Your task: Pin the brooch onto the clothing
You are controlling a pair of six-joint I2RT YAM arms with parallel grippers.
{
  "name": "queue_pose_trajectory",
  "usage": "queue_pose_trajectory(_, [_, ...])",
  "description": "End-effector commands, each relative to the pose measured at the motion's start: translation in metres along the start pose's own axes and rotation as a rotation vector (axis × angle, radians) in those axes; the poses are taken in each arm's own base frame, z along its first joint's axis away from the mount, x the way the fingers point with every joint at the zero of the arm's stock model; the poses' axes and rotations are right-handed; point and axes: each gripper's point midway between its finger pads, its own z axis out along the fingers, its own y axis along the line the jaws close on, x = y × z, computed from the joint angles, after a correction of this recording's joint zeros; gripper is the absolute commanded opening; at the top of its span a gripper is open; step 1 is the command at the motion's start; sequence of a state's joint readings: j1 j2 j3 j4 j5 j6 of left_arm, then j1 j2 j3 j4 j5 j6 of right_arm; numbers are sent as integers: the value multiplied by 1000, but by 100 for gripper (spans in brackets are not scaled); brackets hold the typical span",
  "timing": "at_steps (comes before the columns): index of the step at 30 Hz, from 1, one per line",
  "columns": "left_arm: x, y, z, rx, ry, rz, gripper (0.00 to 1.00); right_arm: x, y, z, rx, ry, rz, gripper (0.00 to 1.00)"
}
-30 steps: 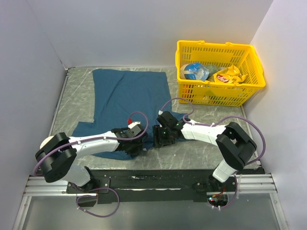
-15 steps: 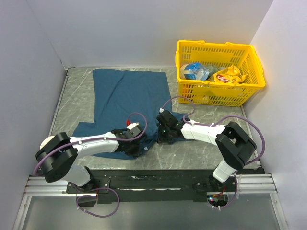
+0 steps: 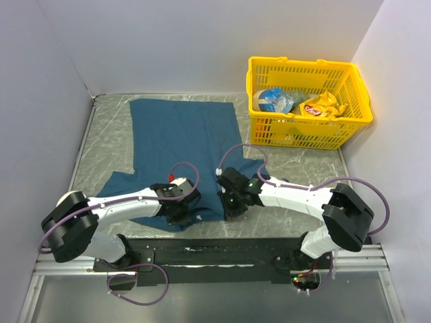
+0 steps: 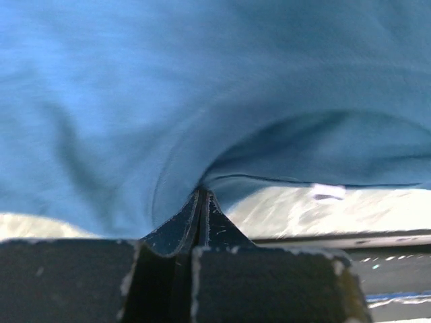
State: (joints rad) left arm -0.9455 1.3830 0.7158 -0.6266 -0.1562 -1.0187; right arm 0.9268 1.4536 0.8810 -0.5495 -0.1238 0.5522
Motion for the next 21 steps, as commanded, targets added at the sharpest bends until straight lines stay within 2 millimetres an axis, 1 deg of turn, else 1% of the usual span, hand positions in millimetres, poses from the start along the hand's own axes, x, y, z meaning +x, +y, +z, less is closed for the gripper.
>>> queue_pose_trajectory(1, [11,27,-16,-82,17,-25,1,47,6,-5,-2,195,-59,0])
queue_pose_trajectory(2, [9,26,-19,-80,15,-27,1,56,4,-4,14,230,-64,0])
queue_pose_trajectory(3, [7,24,-23,-70,8,-29,1,61,6,-4,4,252,-74,0])
queue_pose_trajectory(4, [9,27,-26,-81,15,-29,1,65,8,-4,-5,269,-88,0])
queue_pose_trajectory(5, [6,24,-30,-71,11,-30,1,70,9,-5,-6,292,-92,0])
queue_pose_trajectory(6, [5,24,-34,-71,9,-32,1,69,12,-6,-21,295,-110,2])
queue_pose_trajectory(7, [6,27,-37,-87,13,-32,1,69,14,-7,-30,296,-122,19])
queue_pose_trajectory(8, [1,27,-40,-93,-3,-32,2,61,20,-12,-44,273,-135,30])
queue_pose_trajectory(9, [-2,27,-43,-96,-14,-31,4,56,18,-15,-30,253,-153,39])
queue_pose_trajectory(10, [-4,28,-45,-103,-24,-29,13,49,20,-19,-29,230,-166,53])
queue_pose_trajectory(11, [-17,26,-51,-100,-68,-43,27,27,30,-34,-40,147,-197,63])
queue_pose_trajectory(12, [-21,25,-52,-93,-78,-44,40,15,30,-39,-20,103,-205,66])
queue_pose_trajectory(13, [-27,21,-55,-78,-88,-54,47,-3,35,-50,-24,40,-203,69])
queue_pose_trajectory(15, [-41,21,-59,-55,-111,-76,66,-20,34,-59,-15,-14,-195,68])
queue_pose_trajectory(16, [-49,17,-61,-33,-130,-85,68,-32,32,-64,-1,-58,-183,67])
queue_pose_trajectory(17, [-59,21,-63,-24,-146,-116,69,-43,22,-66,14,-90,-139,66])
queue_pose_trajectory(18, [-65,23,-64,-15,-157,-112,70,-52,18,-66,15,-120,-115,63])
queue_pose_trajectory(19, [-73,26,-64,-9,-166,-124,70,-53,7,-64,29,-129,-87,62])
queue_pose_trajectory(20, [-88,35,-65,-4,-185,-179,70,-64,-12,-63,54,-148,-21,61])
queue_pose_trajectory(21, [-96,41,-66,-1,-200,-179,68,-68,-22,-60,68,-158,7,59])
